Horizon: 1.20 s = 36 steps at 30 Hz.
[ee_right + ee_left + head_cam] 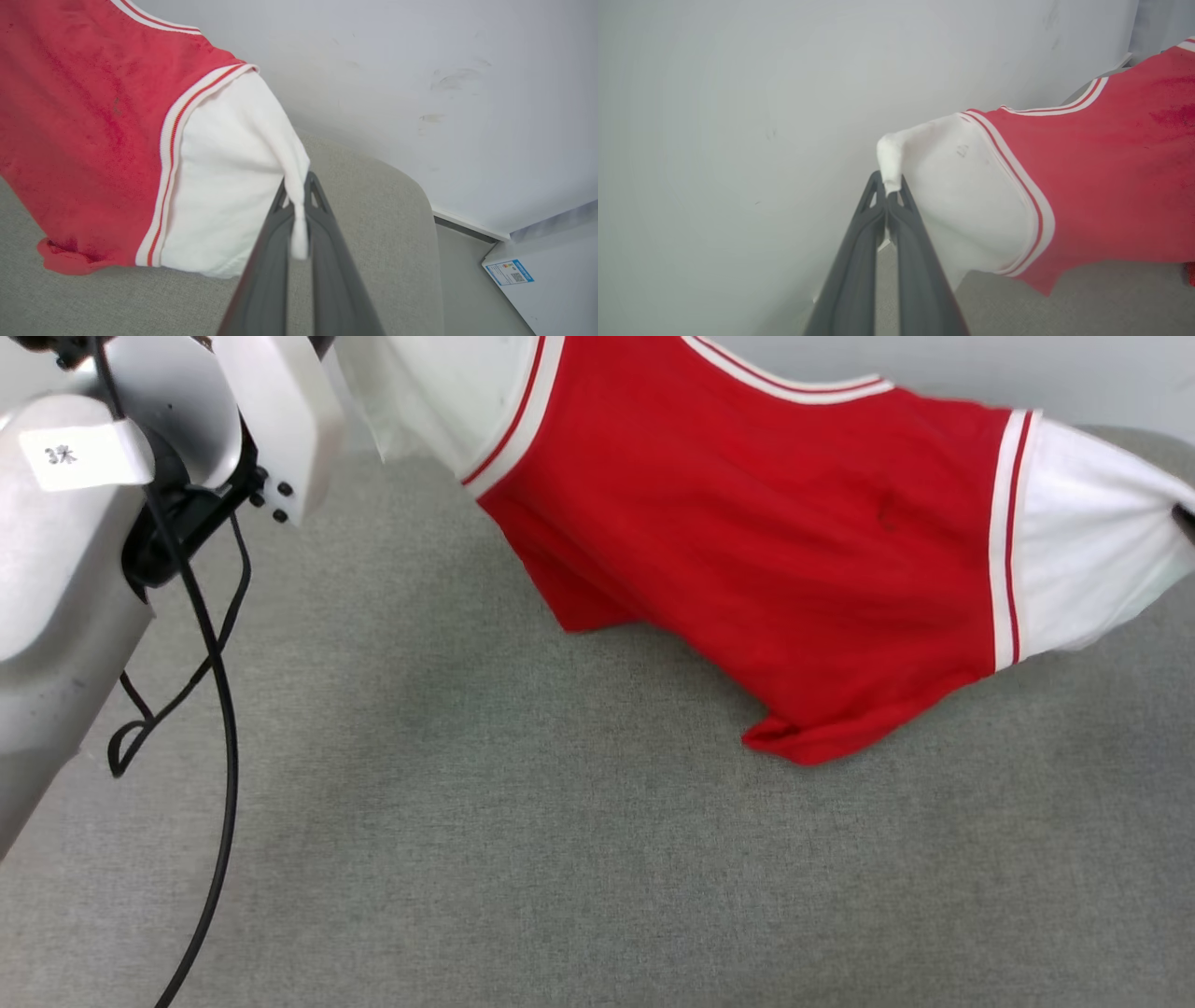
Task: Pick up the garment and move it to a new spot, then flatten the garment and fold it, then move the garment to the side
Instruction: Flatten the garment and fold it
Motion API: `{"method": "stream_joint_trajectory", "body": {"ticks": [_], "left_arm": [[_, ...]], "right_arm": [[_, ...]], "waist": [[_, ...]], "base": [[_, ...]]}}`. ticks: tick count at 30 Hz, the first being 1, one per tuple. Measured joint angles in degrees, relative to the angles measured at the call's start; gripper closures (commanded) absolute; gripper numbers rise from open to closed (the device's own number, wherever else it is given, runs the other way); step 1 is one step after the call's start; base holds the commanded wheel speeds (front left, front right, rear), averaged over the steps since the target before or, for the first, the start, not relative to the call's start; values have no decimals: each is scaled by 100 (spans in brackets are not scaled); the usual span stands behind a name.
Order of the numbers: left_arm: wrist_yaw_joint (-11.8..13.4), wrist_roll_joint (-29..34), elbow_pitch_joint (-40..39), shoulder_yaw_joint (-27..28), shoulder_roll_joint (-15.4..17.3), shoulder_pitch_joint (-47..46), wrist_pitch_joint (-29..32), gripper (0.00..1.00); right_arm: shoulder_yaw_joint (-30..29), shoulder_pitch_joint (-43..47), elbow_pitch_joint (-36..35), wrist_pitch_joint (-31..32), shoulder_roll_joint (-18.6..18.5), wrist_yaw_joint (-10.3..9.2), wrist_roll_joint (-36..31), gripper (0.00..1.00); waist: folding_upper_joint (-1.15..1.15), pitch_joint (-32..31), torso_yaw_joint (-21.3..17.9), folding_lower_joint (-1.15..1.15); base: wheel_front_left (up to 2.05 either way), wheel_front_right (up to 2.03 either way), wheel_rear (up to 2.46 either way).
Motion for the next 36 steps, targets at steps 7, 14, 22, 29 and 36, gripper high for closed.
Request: {"method": "stream_joint_trajectory", "body": {"ticks": [7,14,22,29,36], "left_arm": [[304,140,-554,286,113,-29,-584,100],[490,1,-1245,553,298,-178,-517,100],[630,-48,-1546,836,433,-582,-445,100],[615,-81,-1454,934,353,-928,-461,100],[637,-118,-1166,1088,153,-1389,-580,100]], "right_arm": [[-823,-54,-531,-162,187,0,-456,100],[-1719,-208,-1278,-71,471,0,-800,100],[-2206,-587,-1735,135,587,0,-989,100],[-2080,-1158,-1862,327,617,0,-1087,100],[-1628,-2307,-1529,480,728,0,-1173,100]], "waist": [[0,-387,130,0],[0,-537,285,-1],[0,-456,369,0],[0,-150,411,-1],[0,399,428,0]], "base": [[0,0,0],[0,0,0],[0,0,0],[0,0,0],[0,0,0]]}}
